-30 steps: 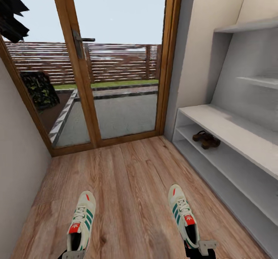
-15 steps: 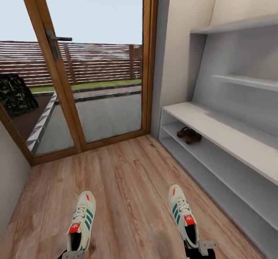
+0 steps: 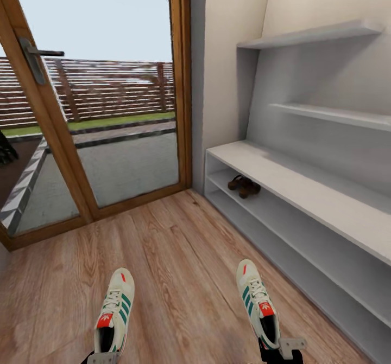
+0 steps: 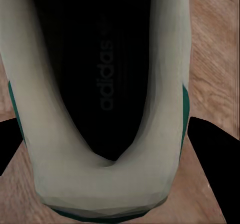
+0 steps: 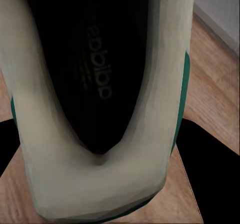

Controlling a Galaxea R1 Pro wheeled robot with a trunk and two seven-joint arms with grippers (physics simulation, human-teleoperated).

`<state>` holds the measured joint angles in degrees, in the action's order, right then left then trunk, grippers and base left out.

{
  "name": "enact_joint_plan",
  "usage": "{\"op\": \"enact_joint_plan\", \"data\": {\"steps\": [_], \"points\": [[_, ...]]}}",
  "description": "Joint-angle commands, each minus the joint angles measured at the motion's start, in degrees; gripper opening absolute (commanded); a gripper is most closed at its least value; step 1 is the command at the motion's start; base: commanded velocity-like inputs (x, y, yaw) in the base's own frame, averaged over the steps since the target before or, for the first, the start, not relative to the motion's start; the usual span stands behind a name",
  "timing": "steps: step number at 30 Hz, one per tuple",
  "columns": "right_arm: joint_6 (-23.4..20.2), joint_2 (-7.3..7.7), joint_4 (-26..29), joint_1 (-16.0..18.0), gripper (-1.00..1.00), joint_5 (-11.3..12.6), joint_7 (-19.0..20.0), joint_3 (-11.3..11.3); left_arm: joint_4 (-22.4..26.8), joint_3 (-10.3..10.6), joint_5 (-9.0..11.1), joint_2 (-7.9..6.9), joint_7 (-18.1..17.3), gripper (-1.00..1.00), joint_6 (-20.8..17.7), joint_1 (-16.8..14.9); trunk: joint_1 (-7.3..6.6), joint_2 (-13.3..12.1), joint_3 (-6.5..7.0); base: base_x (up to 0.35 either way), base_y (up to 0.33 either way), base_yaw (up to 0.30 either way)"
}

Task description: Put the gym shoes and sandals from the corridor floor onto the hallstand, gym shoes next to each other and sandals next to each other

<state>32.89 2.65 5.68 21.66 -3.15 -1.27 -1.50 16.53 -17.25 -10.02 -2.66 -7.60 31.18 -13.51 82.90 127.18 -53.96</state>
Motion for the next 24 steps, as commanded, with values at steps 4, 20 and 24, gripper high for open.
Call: {"op": "enact_joint_plan", "data": {"steps": [4,20,24], "points": [[0.2,-0.01,-0.1,0.1,-1.00,-0.4,-0.1,-0.2,0.0,-0.5,-0.5,0.02,-0.3,-1.00,0.2,0.0,-0.01,0.0,-0.05,0.000,0.000,-0.266],[0.2,-0.04,-0.1,0.1,-1.00,-0.3,-0.1,-0.2,0.0,-0.5,-0.5,0.02,-0.3,-1.00,0.2,0.0,-0.01,0.0,-0.13,0.000,0.000,-0.266],[0.2,-0.08,0.0,0.1,-1.00,-0.3,-0.1,-0.3,0.0,-0.5,-0.5,0.02,-0.3,-1.00,0.2,0.0,-0.01,0.0,-0.26,0.000,0.000,-0.263]]}}
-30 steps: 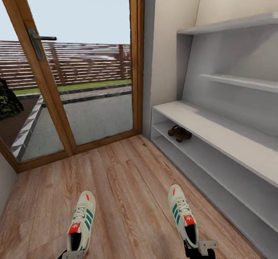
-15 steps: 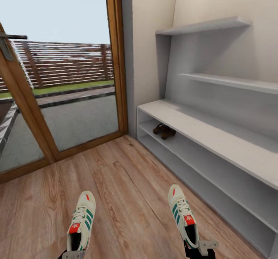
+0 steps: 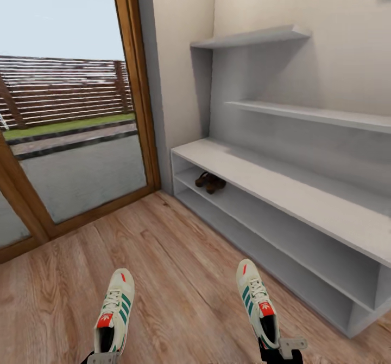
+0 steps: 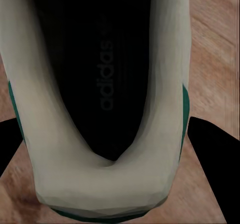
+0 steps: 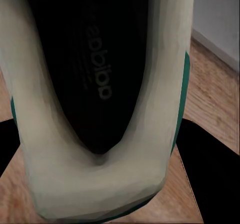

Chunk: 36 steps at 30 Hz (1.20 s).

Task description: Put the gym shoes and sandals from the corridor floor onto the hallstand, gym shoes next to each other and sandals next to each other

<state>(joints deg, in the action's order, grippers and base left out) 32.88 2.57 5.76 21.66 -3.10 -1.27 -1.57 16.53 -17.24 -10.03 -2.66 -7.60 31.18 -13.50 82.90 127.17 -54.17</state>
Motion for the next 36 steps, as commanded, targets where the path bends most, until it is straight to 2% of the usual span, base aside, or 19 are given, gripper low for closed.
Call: {"op": "enact_joint_plan", "data": {"steps": [1,15,26,36], "points": [[0.2,-0.02,-0.1,0.1,-1.00,-0.3,-0.1,-0.2,0.0,-0.5,-0.5,0.02,-0.3,-1.00,0.2,0.0,-0.01,0.0,-0.08,0.000,0.000,-0.263],[0.2,0.02,0.0,0.1,-1.00,-0.3,0.0,-0.2,0.0,-0.5,-0.5,0.01,-0.3,-1.00,0.2,0.0,-0.01,0.0,-0.56,-0.060,0.044,-0.263],[0.2,0.05,0.0,0.1,-1.00,-0.3,0.0,-0.2,-0.1,-0.5,-0.5,0.02,-0.3,-1.00,0.2,0.0,-0.01,0.0,-0.94,-0.227,0.207,-0.263],[0.2,-0.01,0.0,0.1,-1.00,-0.3,0.0,-0.2,-0.3,-0.5,-0.5,0.02,-0.4,-1.00,0.2,0.0,-0.01,0.0,-1.29,-0.049,0.270,-0.263]]}}
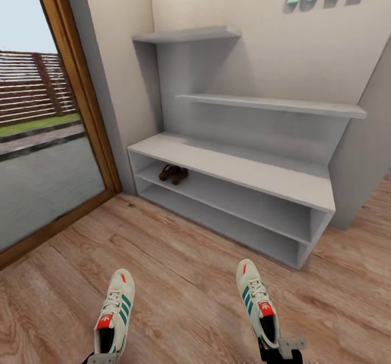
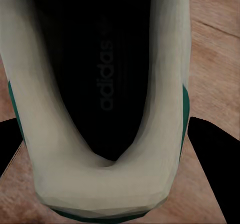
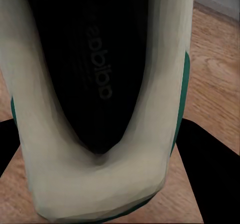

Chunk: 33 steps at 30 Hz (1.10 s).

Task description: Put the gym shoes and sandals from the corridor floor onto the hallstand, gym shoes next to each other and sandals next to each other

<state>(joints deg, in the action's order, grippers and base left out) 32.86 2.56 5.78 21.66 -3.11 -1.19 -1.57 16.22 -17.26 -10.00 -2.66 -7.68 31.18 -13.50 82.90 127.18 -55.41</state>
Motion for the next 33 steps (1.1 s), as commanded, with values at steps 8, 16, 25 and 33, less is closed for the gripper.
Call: {"op": "enact_joint_plan", "data": {"steps": [8,16,25,33], "points": [[0.2,-0.01,-0.1,0.1,-1.00,-0.3,-0.1,-0.1,0.0,-0.5,-0.5,0.03,-0.3,-1.00,0.2,0.0,-0.01,0.0,-0.32,-0.001,0.068,-0.263],[0.2,-0.01,-0.1,0.1,-1.00,-0.3,-0.1,-0.2,-0.1,-0.5,-0.6,0.03,-0.3,-1.00,0.2,0.0,-0.01,0.0,-0.48,0.000,0.002,-0.263],[0.2,-0.01,-0.1,0.1,-1.00,-0.3,-0.1,-0.1,-0.1,-0.5,-0.6,0.03,-0.3,-1.00,0.2,0.0,-0.01,0.0,-0.48,0.016,0.015,-0.265],[0.2,-0.01,-0.1,0.1,-1.00,-0.3,-0.1,-0.1,-0.1,-0.5,-0.5,0.03,-0.3,-1.00,0.2,0.0,-0.01,0.0,-0.48,0.173,0.173,-0.265]]}}
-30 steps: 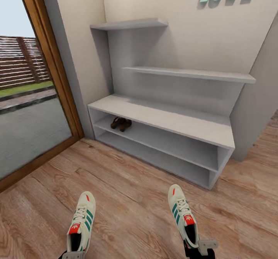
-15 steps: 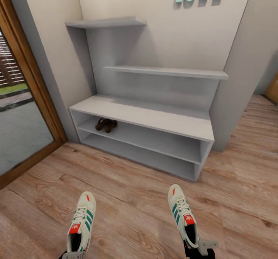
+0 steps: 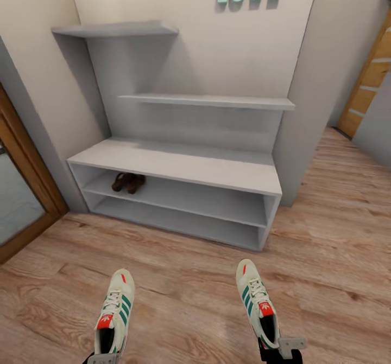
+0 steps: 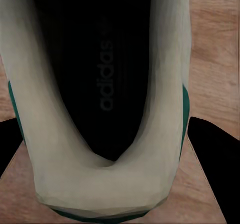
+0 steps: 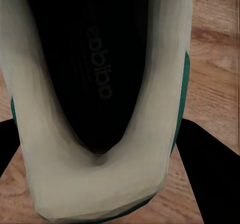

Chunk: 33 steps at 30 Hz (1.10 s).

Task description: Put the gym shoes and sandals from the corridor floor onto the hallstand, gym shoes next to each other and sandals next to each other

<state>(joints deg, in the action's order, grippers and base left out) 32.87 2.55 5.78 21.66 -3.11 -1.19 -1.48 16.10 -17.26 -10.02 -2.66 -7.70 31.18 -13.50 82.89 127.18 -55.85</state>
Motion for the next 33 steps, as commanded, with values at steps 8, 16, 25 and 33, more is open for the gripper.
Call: {"op": "enact_joint_plan", "data": {"steps": [8,16,25,33], "points": [[0.2,-0.01,-0.1,0.0,-1.00,-0.3,-0.1,-0.2,0.0,-0.5,-0.5,0.02,-0.3,-1.00,0.2,0.0,0.00,0.0,-0.05,0.032,0.031,-0.267],[0.2,-0.08,-0.1,0.0,-1.00,-0.3,-0.2,-0.2,0.1,-0.5,-0.5,0.02,-0.2,-1.00,0.2,0.0,0.00,0.0,-0.05,0.001,0.001,-0.270],[0.2,-0.09,-0.1,0.0,-1.00,-0.3,-0.2,-0.2,0.1,-0.5,-0.5,0.02,-0.2,-1.00,0.2,0.0,0.00,0.0,-0.05,0.000,0.002,-0.259],[0.2,0.02,-0.2,0.0,-1.00,-0.4,-0.3,-0.2,0.1,-0.5,-0.5,0.02,-0.3,-1.00,0.2,0.0,0.00,0.0,-0.05,0.024,0.096,-0.042]]}}
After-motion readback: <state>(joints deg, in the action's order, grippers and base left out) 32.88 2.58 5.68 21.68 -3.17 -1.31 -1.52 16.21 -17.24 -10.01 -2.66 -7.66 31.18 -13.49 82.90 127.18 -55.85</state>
